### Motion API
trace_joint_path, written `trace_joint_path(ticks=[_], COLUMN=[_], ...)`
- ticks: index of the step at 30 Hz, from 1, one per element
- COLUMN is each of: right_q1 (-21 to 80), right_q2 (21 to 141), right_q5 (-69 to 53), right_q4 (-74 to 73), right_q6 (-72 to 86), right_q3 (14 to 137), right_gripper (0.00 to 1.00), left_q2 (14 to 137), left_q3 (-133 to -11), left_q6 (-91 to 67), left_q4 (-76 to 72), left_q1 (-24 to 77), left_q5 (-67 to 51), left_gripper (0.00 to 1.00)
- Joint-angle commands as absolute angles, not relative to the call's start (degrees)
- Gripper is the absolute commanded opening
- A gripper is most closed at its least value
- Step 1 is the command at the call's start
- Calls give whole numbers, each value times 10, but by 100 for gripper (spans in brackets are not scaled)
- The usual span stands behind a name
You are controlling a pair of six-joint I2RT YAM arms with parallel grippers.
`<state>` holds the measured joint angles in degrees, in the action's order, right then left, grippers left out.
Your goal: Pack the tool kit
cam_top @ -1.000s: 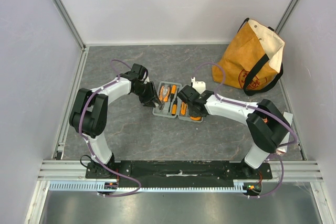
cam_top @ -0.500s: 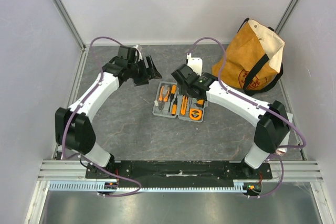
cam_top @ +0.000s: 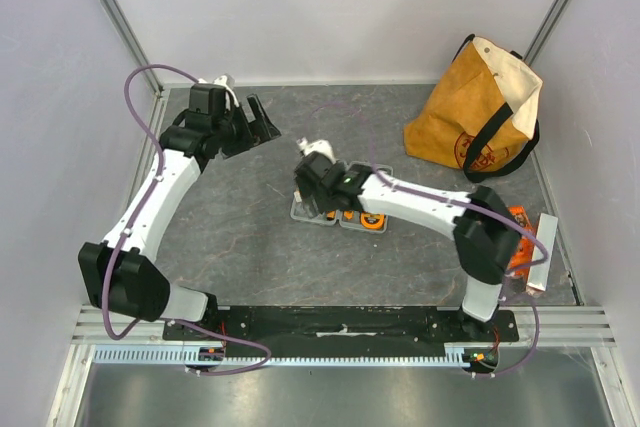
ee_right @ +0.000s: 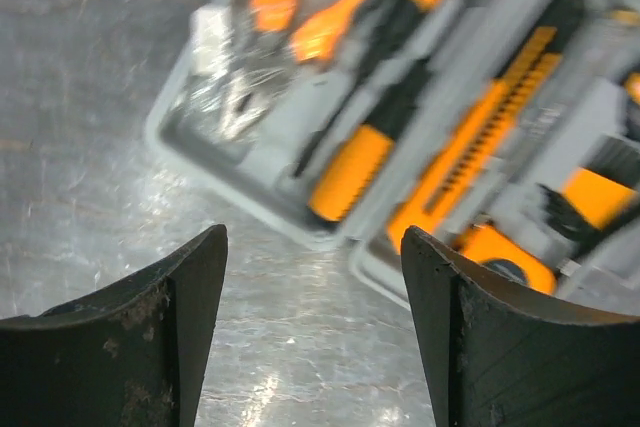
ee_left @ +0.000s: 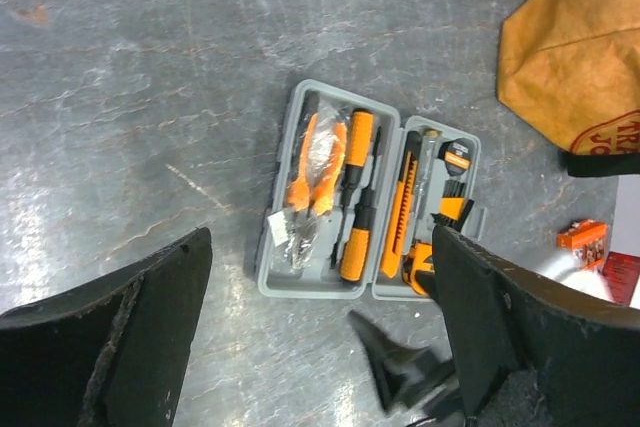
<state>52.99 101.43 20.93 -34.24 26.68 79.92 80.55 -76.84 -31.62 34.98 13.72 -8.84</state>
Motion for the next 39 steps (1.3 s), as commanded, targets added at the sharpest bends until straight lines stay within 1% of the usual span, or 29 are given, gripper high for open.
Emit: trace_joint_path(ticks=[1,4,9,13,15,16,17,18,21,25,28,31,33,34,36,37,39], right_q1=[581,587,589,588,589,589,589,589,588,589,589,589,589,589,589,589,589], right_q2=[1077,1095,1130,1151,1163,1168,1172,1177,1192,1204,1211,1215,1212,1209,1195,1186,1159], right_q5=[186,159,150,148,136,134,130,127,114,75,68,67,67,68,72,74,74], right_q4=[-294,-252,-218,-208,-207,-208,-207,-207,-206,-200,-198,-199,-197,-192,-175,-162,-129], right_q6=[192,187,168,148,137,134,132,129,127,127,128,127,121,117,113,113,111], right_q3=[843,847,871,883,889,890,891,893,896,904,901,895,889,886,868,857,819], right_gripper=[76,75,66,62,59,58,57,56,52,43,39,32,21,14,3,0,0], left_q2=[774,764,764,773,776,776,773,768,746,746,761,778,799,811,833,846,866], left_q3=[-751,-738,-722,-716,-716,-715,-715,-713,-708,-715,-717,-698,-683,-673,-659,-656,-649], left_q6=[-291,-289,-295,-302,-306,-307,-311,-315,-327,-323,-323,-310,-298,-295,-303,-308,-310], left_q4=[365,365,365,372,374,376,379,379,378,377,378,353,336,321,308,307,303], left_q1=[111,92,66,56,51,49,50,47,45,39,35,33,34,33,33,34,34], left_q5=[-84,-89,-120,-130,-129,-124,-109,-88,-27,-11,-46,-116,-181,-222,-267,-277,-297], left_gripper=[98,99,99,95,95,95,98,99,99,97,96,93,93,91,90,90,90])
